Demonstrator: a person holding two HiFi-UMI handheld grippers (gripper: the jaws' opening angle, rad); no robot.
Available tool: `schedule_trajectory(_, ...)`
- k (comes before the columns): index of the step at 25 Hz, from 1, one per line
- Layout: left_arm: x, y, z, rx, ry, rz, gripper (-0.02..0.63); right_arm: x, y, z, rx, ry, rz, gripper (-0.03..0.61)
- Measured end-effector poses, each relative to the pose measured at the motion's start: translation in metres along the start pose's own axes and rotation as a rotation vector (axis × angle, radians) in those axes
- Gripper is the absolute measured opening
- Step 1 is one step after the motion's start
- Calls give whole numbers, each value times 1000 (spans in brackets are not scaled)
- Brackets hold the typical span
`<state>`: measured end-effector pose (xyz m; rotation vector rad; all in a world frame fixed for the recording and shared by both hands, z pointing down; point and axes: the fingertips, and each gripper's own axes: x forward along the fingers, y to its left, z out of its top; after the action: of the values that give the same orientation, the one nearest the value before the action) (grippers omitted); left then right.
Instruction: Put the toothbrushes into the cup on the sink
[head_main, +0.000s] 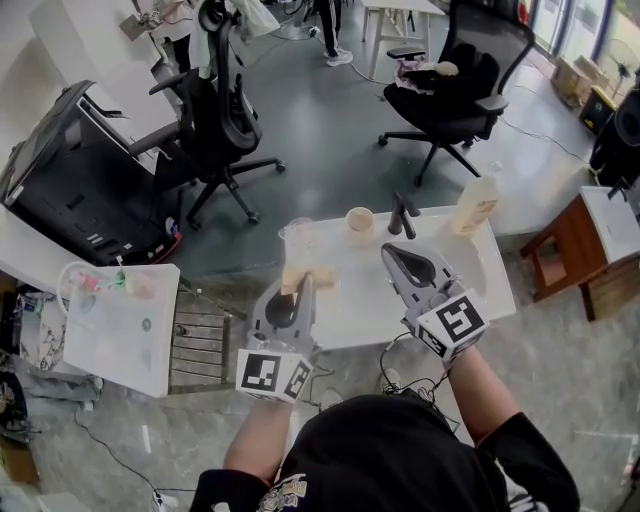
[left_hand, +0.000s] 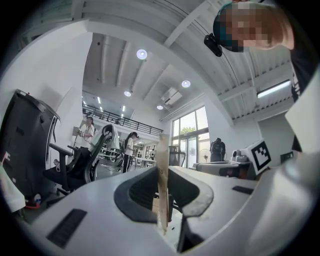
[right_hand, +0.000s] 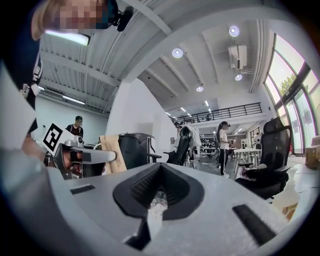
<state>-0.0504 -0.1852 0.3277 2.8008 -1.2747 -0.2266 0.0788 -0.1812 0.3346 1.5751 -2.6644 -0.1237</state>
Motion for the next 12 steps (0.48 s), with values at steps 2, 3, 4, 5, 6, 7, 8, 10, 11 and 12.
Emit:
schedule_trajectory(2, 0, 3, 0, 3, -2, 5, 57, 2, 0, -1, 3, 1, 4, 6)
schedule_trajectory(3, 1, 4, -1, 6, -3, 9, 57, 3, 1, -2, 5, 2, 6, 6)
schedule_trajectory(4, 1, 6, -1, 10, -5, 13, 57, 5, 2, -4, 6, 4, 9, 6)
schedule_trajectory(5, 2, 8, 0, 14, -7, 17, 57, 6, 2, -5, 8, 6, 12, 6)
schedule_trajectory(6, 2, 11, 1, 18, -9, 21, 56, 8, 4, -6, 10, 8, 15, 6)
schedule_trajectory(7, 3, 15, 1, 22, -12, 26, 57, 9, 4, -8, 14, 10, 18, 6)
schedule_trajectory(8, 4, 18, 2, 25, -14, 31, 55, 11, 5, -10, 19, 12, 20, 6)
schedule_trajectory(10, 8, 26, 4, 32, -18, 45, 57, 14, 5, -12, 22, 17, 25, 6)
schedule_trajectory(11, 10, 30, 3, 36, -19, 53, 57, 16, 5, -13, 20, 21, 27, 6)
schedule_trajectory(12, 12, 34, 3, 38, -21, 62, 57, 17, 4, -14, 21, 25, 28, 6)
